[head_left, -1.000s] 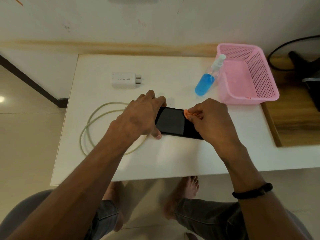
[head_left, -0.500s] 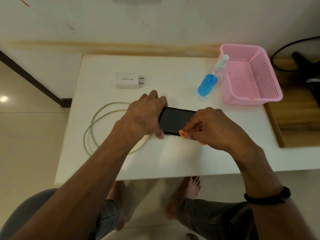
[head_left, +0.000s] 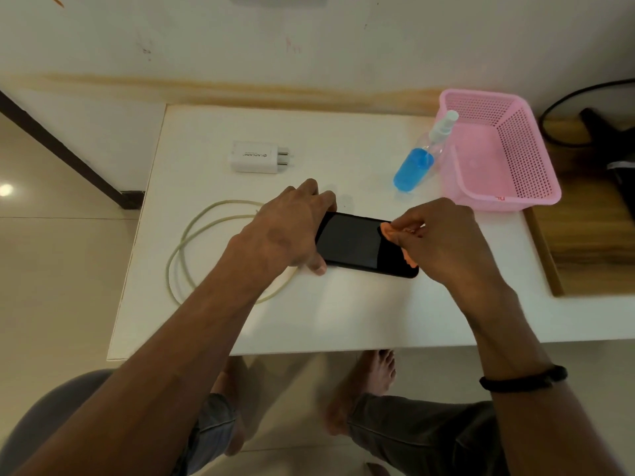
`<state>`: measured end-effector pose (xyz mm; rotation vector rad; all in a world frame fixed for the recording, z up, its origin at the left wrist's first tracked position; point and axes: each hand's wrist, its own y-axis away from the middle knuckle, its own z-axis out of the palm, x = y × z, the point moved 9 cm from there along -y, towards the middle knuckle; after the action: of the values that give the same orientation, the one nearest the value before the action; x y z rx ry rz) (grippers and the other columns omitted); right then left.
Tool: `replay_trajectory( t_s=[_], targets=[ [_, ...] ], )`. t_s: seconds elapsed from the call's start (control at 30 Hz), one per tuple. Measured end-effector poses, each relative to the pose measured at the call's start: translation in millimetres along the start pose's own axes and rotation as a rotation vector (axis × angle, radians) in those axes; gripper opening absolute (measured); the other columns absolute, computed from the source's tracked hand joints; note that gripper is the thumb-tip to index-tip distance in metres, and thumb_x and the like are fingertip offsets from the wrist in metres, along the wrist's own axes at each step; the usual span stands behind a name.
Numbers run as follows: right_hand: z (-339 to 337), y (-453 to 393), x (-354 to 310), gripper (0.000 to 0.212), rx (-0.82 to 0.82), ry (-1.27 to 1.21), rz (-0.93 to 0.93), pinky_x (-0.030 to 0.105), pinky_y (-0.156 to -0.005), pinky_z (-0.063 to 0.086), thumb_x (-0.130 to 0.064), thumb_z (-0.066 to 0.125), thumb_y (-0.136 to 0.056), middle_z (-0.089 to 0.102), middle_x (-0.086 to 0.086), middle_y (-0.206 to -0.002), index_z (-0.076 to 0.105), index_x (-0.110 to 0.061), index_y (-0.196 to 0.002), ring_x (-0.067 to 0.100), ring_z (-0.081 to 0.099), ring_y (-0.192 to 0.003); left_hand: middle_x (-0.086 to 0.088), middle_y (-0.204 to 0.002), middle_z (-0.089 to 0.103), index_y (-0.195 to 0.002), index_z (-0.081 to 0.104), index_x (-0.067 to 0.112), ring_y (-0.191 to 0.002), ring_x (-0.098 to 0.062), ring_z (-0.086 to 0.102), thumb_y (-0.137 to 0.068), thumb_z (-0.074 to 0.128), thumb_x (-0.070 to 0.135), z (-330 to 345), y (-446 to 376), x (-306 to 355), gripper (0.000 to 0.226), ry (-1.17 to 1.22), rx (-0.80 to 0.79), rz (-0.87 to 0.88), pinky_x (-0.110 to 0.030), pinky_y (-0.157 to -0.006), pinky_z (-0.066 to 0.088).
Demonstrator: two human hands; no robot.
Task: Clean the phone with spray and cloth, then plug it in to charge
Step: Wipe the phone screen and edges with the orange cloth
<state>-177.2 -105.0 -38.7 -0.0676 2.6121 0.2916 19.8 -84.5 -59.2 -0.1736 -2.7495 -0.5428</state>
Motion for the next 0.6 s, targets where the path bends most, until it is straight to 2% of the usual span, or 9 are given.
replay_trajectory(
  t_s=[0.1,0.3,0.5,0.6],
  targets=[
    [4.9,-4.4,-16.7,0.028,0.058,0.101,-0.030,0.039,-0.083,0.059,-0.045,0.068,-0.095,0.073,0.000,-0.078,0.080,-0.020,-0.096,0.021,0.071,-0.077,0.004,-0.121,0.045,-0.131,0.051,0.027,-0.108,-0.021,0.051,-0.059,0.097,0.040,0.6,-0.4,0.9,0.086,-0.014,-0.008,0.005,-0.042,-0.085,0.053],
    [16.1,-11.0,-39.4,0.025,0.082,0.081,-0.062,0.032,-0.077,0.056,-0.043,0.069,-0.095,0.071,0.001,-0.076,0.080,-0.021,-0.094,0.020,0.068,-0.075,0.003,-0.124,0.045,-0.133,0.052,0.026,-0.109,-0.020,0.051,-0.059,0.096,0.042,1.4,-1.7,0.5,0.088,-0.025,0.002,0.008,-0.039,-0.085,0.053],
    [35.4,-1.6,-65.0,0.028,-0.058,0.161,-0.172,0.032,-0.075,0.055,-0.043,0.065,-0.096,0.073,0.003,-0.092,0.080,-0.021,-0.103,0.021,0.066,-0.078,0.002,-0.126,0.045,-0.134,0.051,0.024,-0.110,-0.020,0.052,-0.058,0.096,0.044,2.7,-1.4,-0.7,0.091,-0.027,0.003,0.016,-0.041,-0.085,0.054],
    [42.6,3.7,-72.0,0.026,-0.159,0.174,-0.222,0.033,-0.075,0.055,-0.042,0.069,-0.093,0.072,0.002,-0.095,0.080,-0.021,-0.105,0.022,0.066,-0.079,0.001,-0.127,0.046,-0.135,0.052,0.023,-0.112,-0.022,0.054,-0.058,0.096,0.043,1.5,0.0,1.1,0.091,-0.020,0.005,0.025,-0.042,-0.086,0.054]
  ],
)
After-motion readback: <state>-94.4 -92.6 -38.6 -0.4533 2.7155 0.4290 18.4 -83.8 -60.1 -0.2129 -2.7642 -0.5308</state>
